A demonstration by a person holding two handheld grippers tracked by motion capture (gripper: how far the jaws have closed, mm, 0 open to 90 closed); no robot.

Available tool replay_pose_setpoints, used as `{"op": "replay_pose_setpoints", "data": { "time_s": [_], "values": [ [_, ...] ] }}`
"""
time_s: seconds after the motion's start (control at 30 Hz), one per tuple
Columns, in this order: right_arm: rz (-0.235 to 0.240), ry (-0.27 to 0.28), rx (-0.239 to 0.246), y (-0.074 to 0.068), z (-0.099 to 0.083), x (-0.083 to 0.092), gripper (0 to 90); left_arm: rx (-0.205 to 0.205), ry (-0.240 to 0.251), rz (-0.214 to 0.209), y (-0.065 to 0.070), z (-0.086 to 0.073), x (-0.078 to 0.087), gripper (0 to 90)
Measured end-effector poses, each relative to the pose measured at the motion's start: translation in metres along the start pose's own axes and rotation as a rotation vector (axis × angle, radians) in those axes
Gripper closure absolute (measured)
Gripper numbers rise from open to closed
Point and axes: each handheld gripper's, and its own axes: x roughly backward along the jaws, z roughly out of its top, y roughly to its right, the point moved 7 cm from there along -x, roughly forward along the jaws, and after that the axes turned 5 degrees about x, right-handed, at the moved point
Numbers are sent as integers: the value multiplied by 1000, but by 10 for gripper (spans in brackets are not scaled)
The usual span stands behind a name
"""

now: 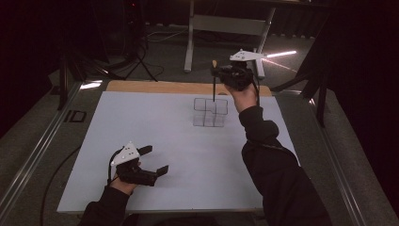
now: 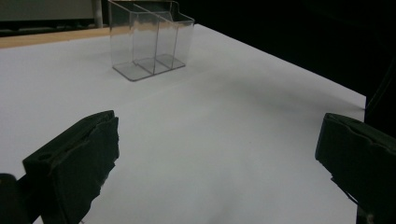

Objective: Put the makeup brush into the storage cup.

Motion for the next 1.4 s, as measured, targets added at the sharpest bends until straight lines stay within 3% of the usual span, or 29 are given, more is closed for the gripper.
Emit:
{"op": "replay_pose_setpoints", "data": {
  "time_s": [0.5,0.73,1.17,1.4],
  "values": [
    [-22,-33,-6,3,-26,-27,843,11,19,-3,0,2,3,0],
    [-19,-54,-32,3,-44,-38,843,17,18,-15,1,1,2,0],
    [-33,-70,-93,7,-70,-44,842,18,15,-21,2,1,2,0],
    [-42,-85,-100,8,-80,-46,842,16,21,-16,3,3,4,0]
  ]
}}
